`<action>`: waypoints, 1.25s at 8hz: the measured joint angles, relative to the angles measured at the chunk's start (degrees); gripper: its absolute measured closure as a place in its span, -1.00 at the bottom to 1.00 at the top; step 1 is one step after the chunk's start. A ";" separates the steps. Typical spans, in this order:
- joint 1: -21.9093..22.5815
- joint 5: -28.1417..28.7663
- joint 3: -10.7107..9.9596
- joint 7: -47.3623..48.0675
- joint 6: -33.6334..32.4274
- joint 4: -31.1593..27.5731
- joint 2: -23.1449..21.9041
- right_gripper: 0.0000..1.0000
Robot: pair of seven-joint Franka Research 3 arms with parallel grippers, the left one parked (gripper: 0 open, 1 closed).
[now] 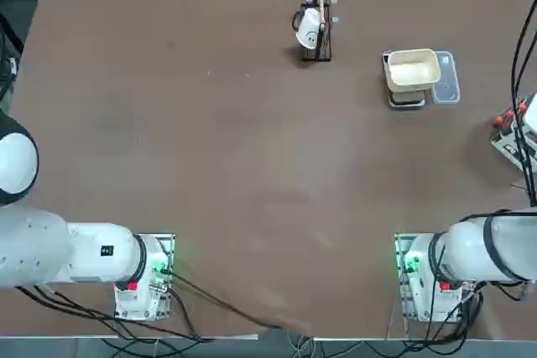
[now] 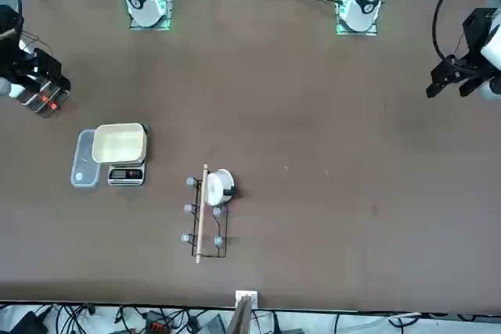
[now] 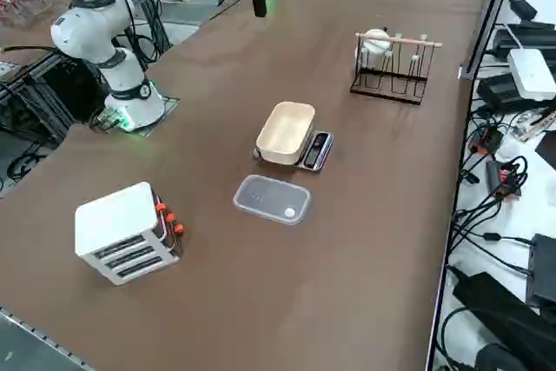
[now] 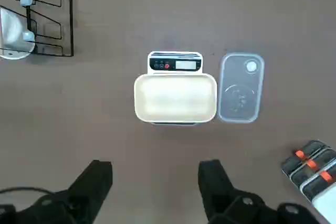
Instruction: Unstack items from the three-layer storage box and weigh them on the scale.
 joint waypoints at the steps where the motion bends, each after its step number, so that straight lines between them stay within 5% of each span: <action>1: -0.14 0.00 -0.18 -0.07 -0.20 0.00 -0.02 -1.00; 4: -0.28 0.00 -0.09 -0.49 -3.28 -0.10 0.37 -1.00; 7: 0.02 -2.61 0.15 -0.63 -15.31 -1.26 5.70 -1.00; 10: -0.56 -13.87 -0.25 -14.85 -10.05 -4.35 10.80 -1.00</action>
